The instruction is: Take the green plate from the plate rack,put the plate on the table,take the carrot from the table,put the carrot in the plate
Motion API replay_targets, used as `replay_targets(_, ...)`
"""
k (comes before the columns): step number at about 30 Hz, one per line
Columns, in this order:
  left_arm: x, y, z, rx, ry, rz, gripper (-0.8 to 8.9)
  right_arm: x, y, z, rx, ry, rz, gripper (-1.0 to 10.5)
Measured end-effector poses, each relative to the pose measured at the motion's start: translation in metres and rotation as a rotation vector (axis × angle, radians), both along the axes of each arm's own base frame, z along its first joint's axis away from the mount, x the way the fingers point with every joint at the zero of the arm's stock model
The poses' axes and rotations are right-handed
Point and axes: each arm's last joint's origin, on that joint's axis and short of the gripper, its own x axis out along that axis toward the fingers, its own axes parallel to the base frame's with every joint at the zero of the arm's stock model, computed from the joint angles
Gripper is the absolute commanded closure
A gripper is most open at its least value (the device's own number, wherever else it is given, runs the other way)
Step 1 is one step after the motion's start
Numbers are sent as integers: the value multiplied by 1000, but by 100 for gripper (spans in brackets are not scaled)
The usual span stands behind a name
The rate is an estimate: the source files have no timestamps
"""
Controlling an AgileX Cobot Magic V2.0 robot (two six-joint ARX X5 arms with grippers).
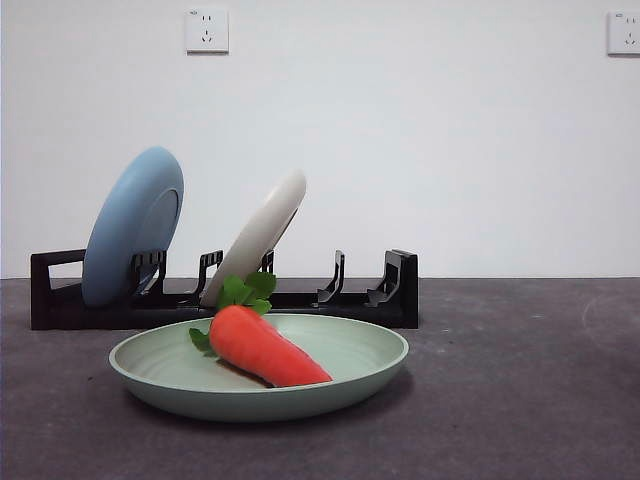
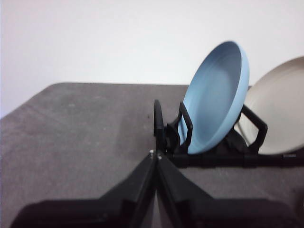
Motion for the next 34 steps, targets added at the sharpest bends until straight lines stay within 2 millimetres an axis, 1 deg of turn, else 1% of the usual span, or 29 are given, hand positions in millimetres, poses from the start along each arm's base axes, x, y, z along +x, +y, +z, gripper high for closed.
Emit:
replay_targets(10,-5,0,-14,-4,134,-4,816,0,0,0,0,0,0,945)
replay_targets(34,-5,0,-14,-15,133,-9,816,0,0,0,0,0,0,945)
